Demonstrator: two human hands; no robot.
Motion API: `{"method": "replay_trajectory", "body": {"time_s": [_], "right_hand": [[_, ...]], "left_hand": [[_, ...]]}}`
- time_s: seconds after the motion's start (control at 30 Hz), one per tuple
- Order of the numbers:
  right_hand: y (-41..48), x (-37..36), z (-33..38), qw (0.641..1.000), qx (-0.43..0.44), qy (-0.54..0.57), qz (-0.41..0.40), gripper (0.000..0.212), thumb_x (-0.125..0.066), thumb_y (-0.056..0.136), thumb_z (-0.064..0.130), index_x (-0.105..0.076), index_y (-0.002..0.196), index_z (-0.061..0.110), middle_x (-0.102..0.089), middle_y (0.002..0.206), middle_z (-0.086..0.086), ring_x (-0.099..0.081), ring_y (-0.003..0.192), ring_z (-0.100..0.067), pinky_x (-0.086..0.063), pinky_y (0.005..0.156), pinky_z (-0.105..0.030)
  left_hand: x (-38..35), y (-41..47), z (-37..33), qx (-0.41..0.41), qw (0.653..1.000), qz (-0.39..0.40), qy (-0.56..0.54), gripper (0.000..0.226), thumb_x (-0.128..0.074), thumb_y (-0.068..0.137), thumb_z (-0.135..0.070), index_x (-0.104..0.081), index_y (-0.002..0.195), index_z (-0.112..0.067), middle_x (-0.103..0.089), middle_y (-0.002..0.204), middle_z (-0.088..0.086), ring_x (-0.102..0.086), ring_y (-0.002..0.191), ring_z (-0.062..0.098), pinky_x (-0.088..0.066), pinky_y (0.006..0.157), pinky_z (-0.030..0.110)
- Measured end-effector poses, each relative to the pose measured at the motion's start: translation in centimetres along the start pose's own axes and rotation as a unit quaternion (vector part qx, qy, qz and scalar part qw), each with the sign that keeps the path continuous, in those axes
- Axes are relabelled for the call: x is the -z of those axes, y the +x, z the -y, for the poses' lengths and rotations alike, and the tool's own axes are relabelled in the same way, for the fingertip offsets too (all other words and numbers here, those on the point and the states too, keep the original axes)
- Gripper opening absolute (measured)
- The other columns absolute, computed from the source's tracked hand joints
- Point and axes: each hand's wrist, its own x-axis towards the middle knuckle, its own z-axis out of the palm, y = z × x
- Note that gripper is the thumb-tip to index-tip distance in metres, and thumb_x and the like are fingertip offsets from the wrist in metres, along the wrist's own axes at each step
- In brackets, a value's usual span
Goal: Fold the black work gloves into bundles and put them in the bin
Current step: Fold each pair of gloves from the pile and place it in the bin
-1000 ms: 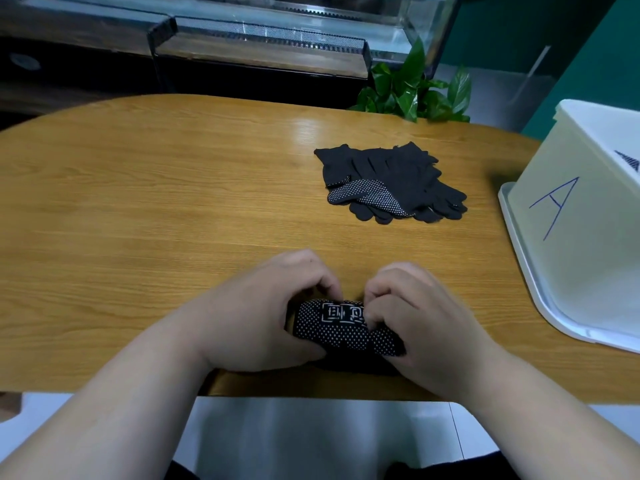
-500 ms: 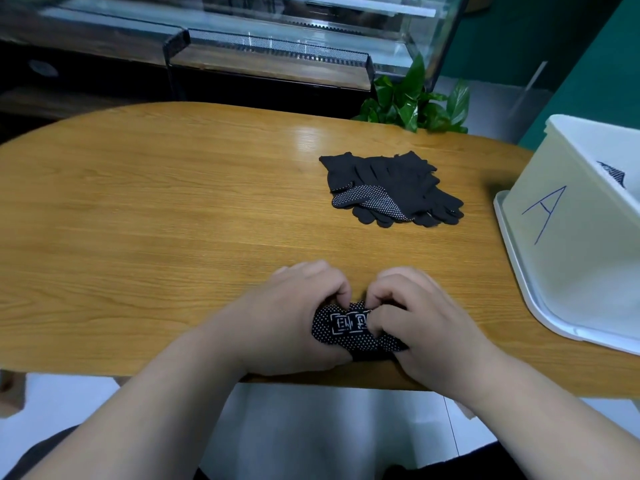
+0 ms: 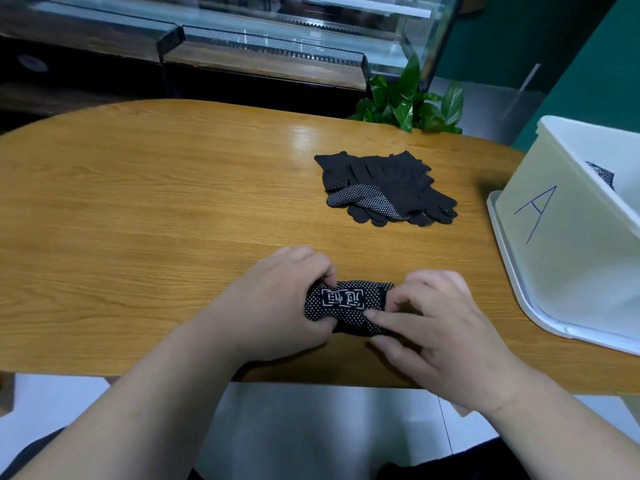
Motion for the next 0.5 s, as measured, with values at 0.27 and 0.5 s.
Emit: {"method": "replay_trajectory", "body": {"time_s": [0.27,0.5], "right_hand": [[1.3,-0.1,0.6,0.995,-0.099,-0.018,0.027,0.032,-0.049,0.095,0.048,-0.071,0.097,0.024,-0.066,0.096,0.013,-0.060,0.103,-0.020,-0.036,0.090,-0.034],[1.4,-0.5,0.9,0.980,-0.180,0.074,0.045,0.041,-0.054,0.080,0.048,-0.069,0.113,0.029,-0.051,0.117,0.009,-0.043,0.118,-0.015,-0.033,0.100,-0.034]], "left_hand": [[0.1,0.3,0.0,-0.024,0.997,-0.013,-0.070,0.018,-0.056,0.085,-0.050,-0.060,0.082,-0.033,-0.048,0.097,-0.018,-0.044,0.101,0.002,-0.035,0.081,0.022],[-0.4,0.5,-0.7,-0.066,0.993,0.016,-0.096,0.038,-0.076,0.072,-0.049,-0.046,0.091,-0.037,-0.042,0.137,-0.022,-0.034,0.133,-0.002,-0.035,0.108,0.032]]}}
